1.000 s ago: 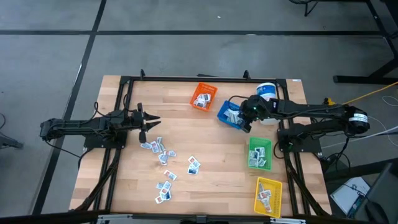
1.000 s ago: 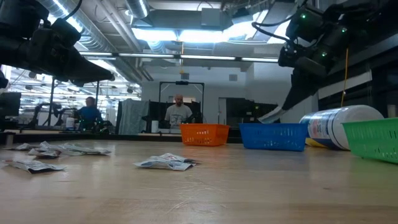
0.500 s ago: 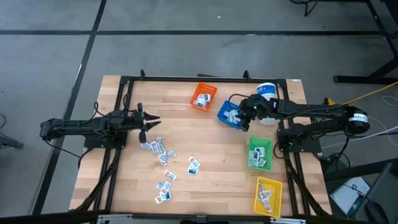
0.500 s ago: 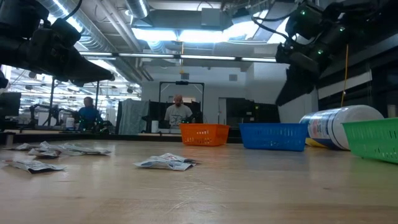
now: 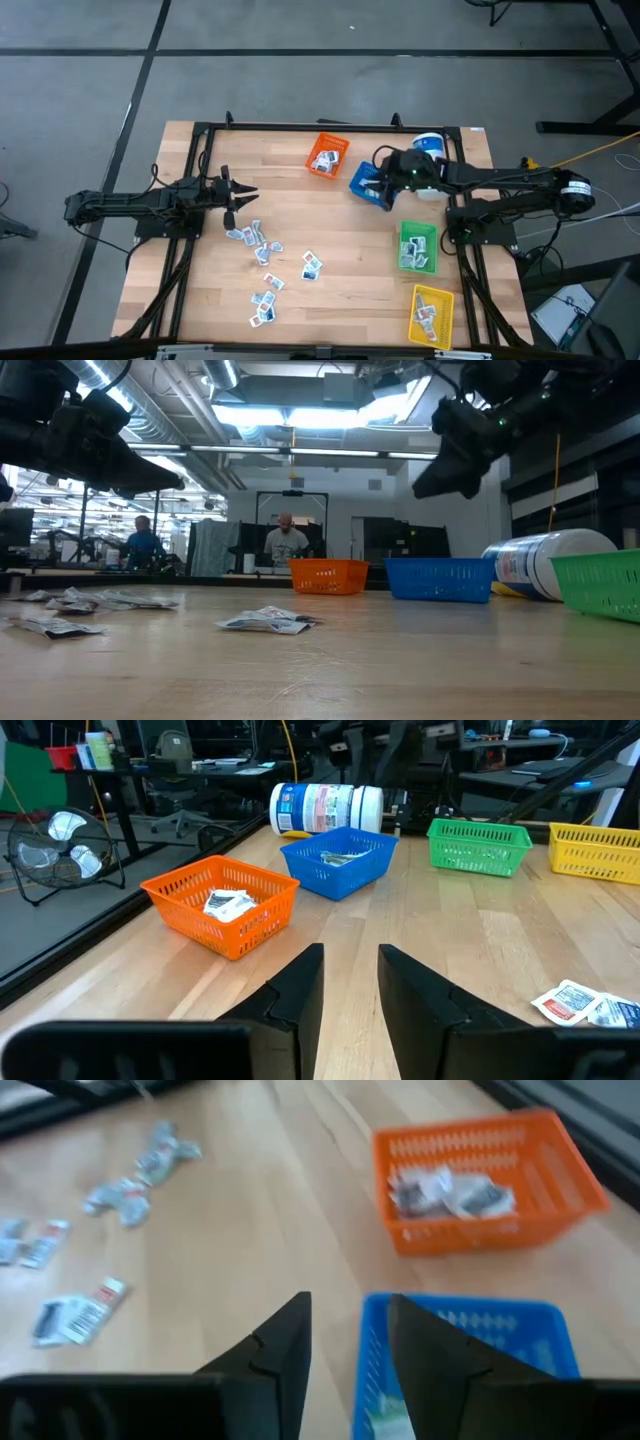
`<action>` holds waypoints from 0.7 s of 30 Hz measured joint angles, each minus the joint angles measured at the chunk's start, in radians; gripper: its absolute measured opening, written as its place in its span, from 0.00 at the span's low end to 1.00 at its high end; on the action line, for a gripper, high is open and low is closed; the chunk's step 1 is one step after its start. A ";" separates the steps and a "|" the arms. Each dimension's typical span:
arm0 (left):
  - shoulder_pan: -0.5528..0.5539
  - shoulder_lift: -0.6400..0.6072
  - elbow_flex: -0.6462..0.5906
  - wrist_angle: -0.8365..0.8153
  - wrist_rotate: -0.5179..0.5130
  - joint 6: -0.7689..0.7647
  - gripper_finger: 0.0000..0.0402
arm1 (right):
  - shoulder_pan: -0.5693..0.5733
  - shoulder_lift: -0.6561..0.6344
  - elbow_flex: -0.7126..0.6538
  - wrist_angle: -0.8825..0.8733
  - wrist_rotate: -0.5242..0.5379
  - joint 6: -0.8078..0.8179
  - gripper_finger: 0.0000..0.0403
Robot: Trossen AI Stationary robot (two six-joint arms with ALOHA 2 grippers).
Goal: Pick & Place First Aid Supplies
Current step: Put the blue alcohol pad into the green basket
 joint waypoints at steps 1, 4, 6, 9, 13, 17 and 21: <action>0.000 0.000 0.000 0.000 0.000 0.000 0.23 | 0.009 0.000 0.000 0.019 0.000 0.000 0.33; 0.000 0.000 0.000 0.000 0.000 0.000 0.23 | 0.039 0.006 0.000 0.066 0.000 0.013 0.33; 0.000 0.000 0.000 0.000 0.000 0.000 0.23 | 0.058 0.015 0.000 0.089 0.000 0.009 0.33; 0.000 0.000 0.000 0.000 0.000 0.000 0.23 | 0.084 0.035 0.000 0.135 0.000 -0.021 0.33; 0.000 0.000 0.000 0.000 0.000 0.000 0.23 | 0.124 0.065 0.000 0.196 -0.005 -0.077 0.33; 0.000 0.000 0.000 0.000 0.000 0.000 0.23 | 0.167 0.099 0.000 0.254 -0.030 -0.140 0.33; 0.000 0.000 0.000 0.000 0.000 0.000 0.23 | 0.222 0.134 0.000 0.301 -0.030 -0.241 0.33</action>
